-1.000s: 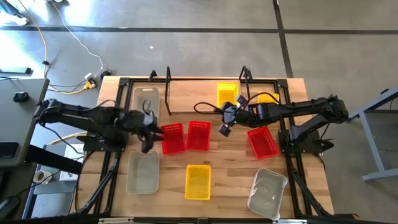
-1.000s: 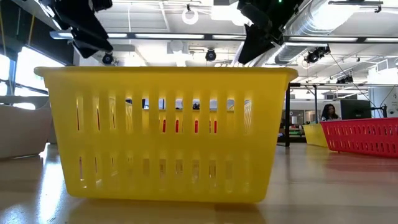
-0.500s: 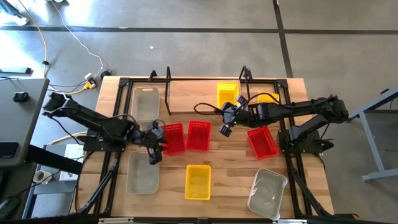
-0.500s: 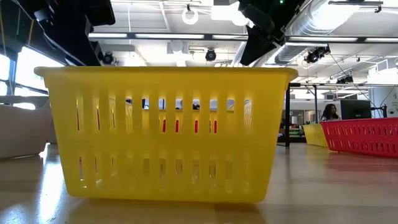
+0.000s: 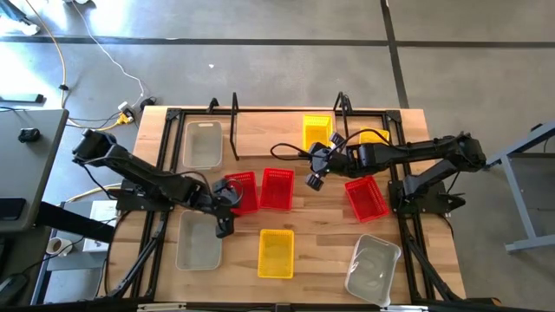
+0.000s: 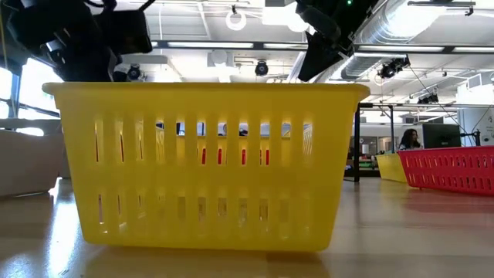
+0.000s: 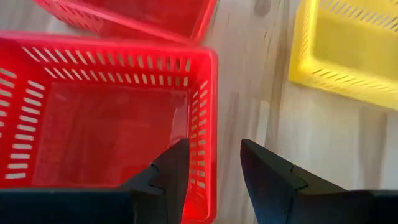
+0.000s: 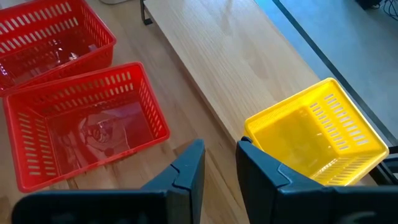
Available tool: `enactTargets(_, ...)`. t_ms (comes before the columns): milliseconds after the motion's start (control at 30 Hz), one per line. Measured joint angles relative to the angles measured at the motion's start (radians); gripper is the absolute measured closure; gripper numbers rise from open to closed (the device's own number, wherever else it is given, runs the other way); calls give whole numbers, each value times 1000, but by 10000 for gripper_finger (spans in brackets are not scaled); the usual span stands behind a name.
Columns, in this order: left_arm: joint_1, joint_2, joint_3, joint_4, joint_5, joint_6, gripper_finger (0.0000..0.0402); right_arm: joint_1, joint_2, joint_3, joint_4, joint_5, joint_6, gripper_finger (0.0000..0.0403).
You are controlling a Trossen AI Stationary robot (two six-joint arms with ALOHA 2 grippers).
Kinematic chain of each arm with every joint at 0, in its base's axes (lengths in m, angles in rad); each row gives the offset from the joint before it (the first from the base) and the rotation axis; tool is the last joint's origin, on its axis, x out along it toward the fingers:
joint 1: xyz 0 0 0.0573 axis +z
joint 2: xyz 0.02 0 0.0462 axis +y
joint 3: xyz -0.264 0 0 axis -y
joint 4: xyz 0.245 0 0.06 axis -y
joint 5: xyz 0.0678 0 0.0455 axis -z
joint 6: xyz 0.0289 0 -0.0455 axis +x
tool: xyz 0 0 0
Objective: Stack baskets on shelf by color
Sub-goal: Put the left red bin on the shelf
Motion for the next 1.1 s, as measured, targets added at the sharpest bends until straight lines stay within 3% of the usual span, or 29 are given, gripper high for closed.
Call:
enactTargets(467,-1,119,0,8,-26,-62,273,0,0,0,-3,0,0,326)
enactTargets(600,-1,130,0,8,-24,-62,305,0,0,0,-7,0,0,326)
enactTargets(800,-1,131,0,8,-16,-61,388,0,0,0,-7,0,0,326)
enactTargets(1100,-1,115,0,5,23,-60,398,0,0,0,-7,-1,0,326)
